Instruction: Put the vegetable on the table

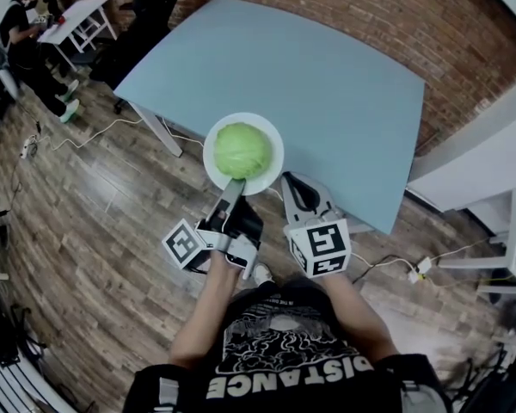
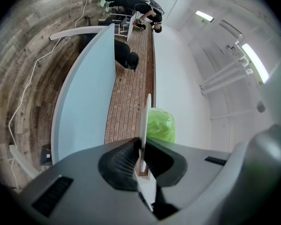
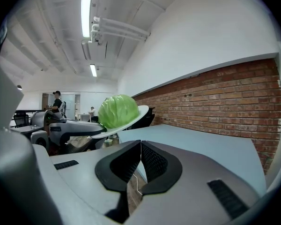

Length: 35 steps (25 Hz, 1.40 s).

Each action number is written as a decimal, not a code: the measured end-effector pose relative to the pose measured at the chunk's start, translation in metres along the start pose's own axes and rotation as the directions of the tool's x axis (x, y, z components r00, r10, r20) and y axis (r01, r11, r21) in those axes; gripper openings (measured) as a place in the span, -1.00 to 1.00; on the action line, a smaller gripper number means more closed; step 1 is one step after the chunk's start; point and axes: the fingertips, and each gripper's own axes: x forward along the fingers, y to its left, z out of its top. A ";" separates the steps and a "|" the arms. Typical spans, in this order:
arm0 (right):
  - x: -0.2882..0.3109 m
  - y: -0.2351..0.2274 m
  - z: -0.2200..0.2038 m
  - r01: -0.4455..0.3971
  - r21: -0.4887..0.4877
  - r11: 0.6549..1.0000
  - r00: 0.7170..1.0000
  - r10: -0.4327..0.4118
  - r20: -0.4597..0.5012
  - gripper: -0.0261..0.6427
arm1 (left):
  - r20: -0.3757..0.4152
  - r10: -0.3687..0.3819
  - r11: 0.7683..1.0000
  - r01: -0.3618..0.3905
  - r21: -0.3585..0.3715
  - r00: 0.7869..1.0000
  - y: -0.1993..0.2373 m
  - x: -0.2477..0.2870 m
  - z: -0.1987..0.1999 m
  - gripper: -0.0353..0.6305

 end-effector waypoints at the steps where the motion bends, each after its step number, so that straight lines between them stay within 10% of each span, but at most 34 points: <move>1: 0.001 0.000 0.000 0.005 0.003 1.000 1.000 -0.005 -0.001 -0.89 | -0.002 0.002 1.000 -0.002 -0.004 1.000 0.002 0.000 0.001 -0.83; 35: 0.106 -0.154 0.011 0.093 0.096 0.991 0.995 -0.095 0.012 -0.89 | -0.115 0.071 0.997 -0.071 0.009 0.991 0.057 0.181 0.013 -0.83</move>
